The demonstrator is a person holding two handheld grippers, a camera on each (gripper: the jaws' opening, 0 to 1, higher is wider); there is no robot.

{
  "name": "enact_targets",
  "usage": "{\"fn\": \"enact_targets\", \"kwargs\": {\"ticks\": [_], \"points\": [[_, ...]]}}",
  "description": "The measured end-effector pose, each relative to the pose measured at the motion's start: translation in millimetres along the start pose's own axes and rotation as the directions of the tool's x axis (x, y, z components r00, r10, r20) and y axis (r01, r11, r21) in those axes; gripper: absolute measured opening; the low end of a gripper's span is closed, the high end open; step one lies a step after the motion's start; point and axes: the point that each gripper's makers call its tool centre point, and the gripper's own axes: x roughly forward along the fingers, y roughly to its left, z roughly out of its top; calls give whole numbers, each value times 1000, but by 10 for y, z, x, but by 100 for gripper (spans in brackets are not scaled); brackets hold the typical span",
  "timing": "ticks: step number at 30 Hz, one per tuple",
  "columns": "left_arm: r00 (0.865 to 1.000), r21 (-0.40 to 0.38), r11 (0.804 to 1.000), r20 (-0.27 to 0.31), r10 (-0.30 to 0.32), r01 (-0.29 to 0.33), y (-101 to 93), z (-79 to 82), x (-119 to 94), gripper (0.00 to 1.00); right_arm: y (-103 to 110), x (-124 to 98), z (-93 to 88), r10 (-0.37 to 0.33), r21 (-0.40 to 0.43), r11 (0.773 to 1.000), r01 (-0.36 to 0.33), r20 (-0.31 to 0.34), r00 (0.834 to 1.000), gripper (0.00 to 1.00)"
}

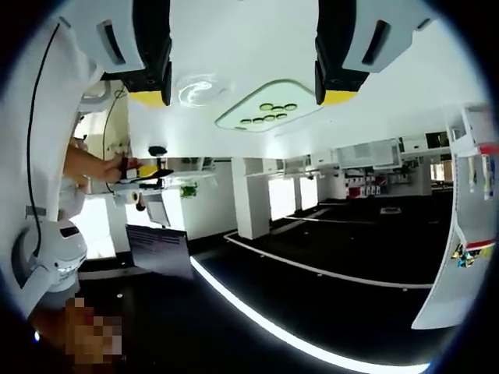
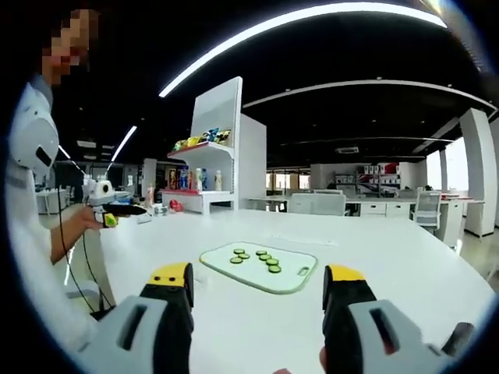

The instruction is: Open the petri dish lid, add cucumber slices into the petri dish, and close the lid

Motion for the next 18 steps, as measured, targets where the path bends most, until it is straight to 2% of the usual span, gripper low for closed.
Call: {"fn": "enact_targets", "kwargs": {"ticks": [3, 7, 14, 18], "points": [[1000, -3, 1000, -4, -22, 22, -30, -21, 52, 75, 82, 42, 16, 26, -4, 1000, -26, 10, 1000, 67], [999, 0, 999, -16, -40, 40, -47, -58, 89, 75, 189, 110, -40, 62, -26, 998, -62, -11, 998, 68], [999, -4, 999, -10, -48, 48, -71, -73, 105, 75, 279, 172, -80, 104, -28, 994, -104, -16, 994, 70], [998, -4, 998, -23, -55, 55, -89, -123, 122, 75, 369, 230, -103, 152, -31, 988, -153, -23, 988, 71]]}}
